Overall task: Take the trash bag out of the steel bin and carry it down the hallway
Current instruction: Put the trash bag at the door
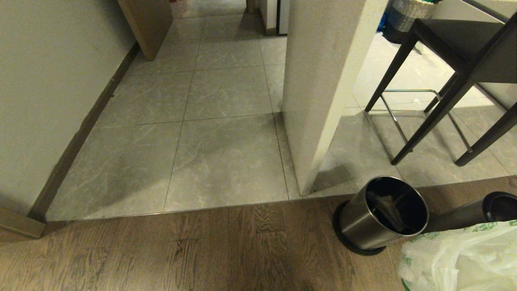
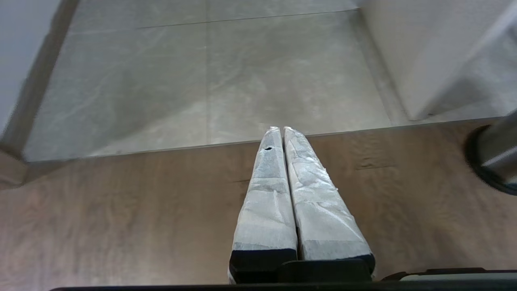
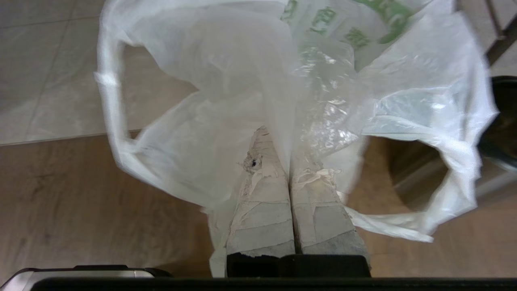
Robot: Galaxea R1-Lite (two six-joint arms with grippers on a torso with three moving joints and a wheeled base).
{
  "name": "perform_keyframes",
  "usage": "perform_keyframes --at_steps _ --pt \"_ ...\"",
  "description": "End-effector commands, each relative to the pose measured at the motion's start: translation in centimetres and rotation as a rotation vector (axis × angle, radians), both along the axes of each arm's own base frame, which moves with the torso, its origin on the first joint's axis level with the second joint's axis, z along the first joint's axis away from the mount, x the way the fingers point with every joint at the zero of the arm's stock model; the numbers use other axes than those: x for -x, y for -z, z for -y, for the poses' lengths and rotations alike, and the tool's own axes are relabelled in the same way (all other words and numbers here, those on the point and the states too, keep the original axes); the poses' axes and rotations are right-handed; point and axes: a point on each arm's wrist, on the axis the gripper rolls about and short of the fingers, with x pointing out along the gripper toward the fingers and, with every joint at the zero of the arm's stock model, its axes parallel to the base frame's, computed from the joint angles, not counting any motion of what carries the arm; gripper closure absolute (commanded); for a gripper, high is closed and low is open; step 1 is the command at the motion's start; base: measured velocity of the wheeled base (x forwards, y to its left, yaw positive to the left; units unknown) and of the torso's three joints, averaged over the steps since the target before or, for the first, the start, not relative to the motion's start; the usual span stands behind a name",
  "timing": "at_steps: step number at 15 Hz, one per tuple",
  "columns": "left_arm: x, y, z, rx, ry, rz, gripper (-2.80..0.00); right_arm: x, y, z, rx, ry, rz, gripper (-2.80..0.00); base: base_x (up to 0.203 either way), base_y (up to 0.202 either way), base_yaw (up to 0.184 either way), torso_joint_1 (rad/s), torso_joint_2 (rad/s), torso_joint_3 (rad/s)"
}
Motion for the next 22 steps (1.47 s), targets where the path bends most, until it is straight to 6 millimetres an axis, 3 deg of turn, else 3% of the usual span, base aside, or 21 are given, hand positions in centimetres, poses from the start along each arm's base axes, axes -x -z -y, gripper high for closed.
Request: perform_keyframes --at_steps 1,18,22 --pt "0.0 0.0 0.0 0.002 0.0 0.0 0.0 -0.01 0.0 0.0 -0.001 0.0 -0.001 0.0 0.0 0.195 -0.001 0.002 0.0 0.002" --pt "0.0 0.0 0.0 0.001 0.0 0.0 0.0 -0.01 0.0 0.0 -0.001 0.0 -0.001 0.0 0.0 0.192 0.0 0.002 0.0 0.003" --pt "0.01 0.0 0.0 -0.003 0.0 0.001 0.0 -0.01 -0.02 0.0 0.001 -0.001 0.0 0.0 0.0 0.077 0.0 0.002 0.0 0.004"
